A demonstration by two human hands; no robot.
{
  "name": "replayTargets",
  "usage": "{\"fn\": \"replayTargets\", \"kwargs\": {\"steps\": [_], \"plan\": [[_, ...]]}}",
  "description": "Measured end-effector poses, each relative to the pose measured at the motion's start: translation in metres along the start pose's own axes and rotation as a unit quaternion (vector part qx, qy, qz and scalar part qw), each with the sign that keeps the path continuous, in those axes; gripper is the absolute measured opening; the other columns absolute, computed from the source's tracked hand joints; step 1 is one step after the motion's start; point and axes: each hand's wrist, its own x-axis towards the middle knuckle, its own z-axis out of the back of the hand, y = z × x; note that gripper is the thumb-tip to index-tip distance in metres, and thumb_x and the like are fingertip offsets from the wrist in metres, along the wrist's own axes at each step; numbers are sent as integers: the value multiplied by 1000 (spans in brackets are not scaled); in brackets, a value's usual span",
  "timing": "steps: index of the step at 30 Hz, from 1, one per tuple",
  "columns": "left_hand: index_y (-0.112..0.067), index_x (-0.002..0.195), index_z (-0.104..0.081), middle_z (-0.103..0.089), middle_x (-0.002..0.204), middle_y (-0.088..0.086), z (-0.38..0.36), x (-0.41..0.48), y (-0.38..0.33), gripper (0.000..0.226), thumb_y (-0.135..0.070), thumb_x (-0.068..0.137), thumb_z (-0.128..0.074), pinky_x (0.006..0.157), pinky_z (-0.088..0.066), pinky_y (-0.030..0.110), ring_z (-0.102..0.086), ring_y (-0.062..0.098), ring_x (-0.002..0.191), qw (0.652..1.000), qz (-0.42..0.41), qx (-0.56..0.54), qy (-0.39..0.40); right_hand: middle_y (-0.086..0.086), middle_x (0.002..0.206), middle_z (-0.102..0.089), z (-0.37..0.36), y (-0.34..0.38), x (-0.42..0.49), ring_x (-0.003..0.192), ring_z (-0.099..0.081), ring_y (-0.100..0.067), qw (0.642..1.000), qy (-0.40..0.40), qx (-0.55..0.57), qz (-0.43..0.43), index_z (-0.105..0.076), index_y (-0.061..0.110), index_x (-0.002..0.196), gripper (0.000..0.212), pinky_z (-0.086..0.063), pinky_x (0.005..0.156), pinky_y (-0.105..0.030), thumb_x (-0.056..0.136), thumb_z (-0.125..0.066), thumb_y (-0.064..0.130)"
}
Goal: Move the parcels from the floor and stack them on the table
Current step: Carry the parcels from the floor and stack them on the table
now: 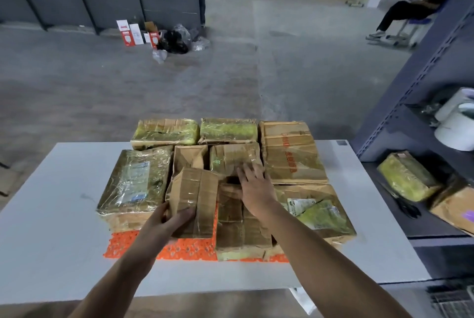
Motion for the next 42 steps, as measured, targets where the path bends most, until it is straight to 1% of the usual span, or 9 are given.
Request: {"fn": "replayTargets", "kwargs": {"steps": [7,11,15,20,28,33,36,39,42], "plan": [[-25,124,-57,-72,107,-2,-9,-1,-7,83,-58,50,-76,70,-49,24,-70,11,92,1000,9,17,1,-2,158,-21,16,-10,-1,146,-13,-29,997,-28,73,26,-29,20,150,63,-32,113,-47,96,-54,40],[-29,120,-62,-72,108,-8,-12,-5,-1,74,-66,56,-68,87,-51,41,-67,10,100,999,28,30,30,-5,146,-39,26,-5,-12,133,-41,-24,966,-83,244,-1,-46,15,141,45,-43,106,-38,97,-53,21],[-27,123,-58,-72,108,-8,-9,-6,4,73,-64,61,-69,84,-51,35,-68,11,99,997,34,45,57,2,108,-62,50,7,-31,88,-66,-23,875,33,480,-51,-42,19,143,42,-58,70,-37,104,-39,32],[-29,125,-54,-71,109,-7,-9,-9,10,64,-55,68,-67,79,-53,29,-69,8,94,995,27,27,91,-4,116,-69,60,11,-43,102,-68,-20,733,179,647,-108,-59,22,125,55,-58,86,-46,99,-28,59],[-28,119,-60,-72,104,-4,16,-11,40,67,-65,63,-63,84,-57,34,-68,15,94,995,68,17,69,-6,119,-63,47,30,-57,90,-69,-17,870,159,461,-72,-55,15,127,48,-58,83,-42,104,-27,46],[-25,117,-59,-69,105,-1,29,-1,54,64,-64,66,-60,86,-56,38,-66,20,96,992,85,48,77,6,91,-70,39,49,-68,86,-68,-10,905,140,394,-80,-49,29,133,56,-53,87,-40,96,-27,64],[-26,116,-54,-67,105,-3,26,3,64,42,-54,85,-62,90,-52,40,-64,22,101,986,103,70,107,9,117,-62,44,60,-73,96,-64,-6,910,118,395,-51,-45,29,138,48,-48,79,-25,99,-38,55],[-28,122,-54,-66,105,-6,26,8,69,38,-50,91,-56,90,-52,37,-63,19,101,984,115,63,117,7,148,-42,44,67,-75,125,-48,-8,925,106,365,-13,-38,31,145,56,-36,91,-23,95,-51,52],[-33,118,-58,-69,104,-5,39,16,68,49,-60,77,-60,87,-52,37,-65,17,98,983,116,78,119,7,153,-32,41,72,-74,116,-48,-8,946,131,297,11,-29,32,149,71,-38,84,-23,88,-59,53]]}}
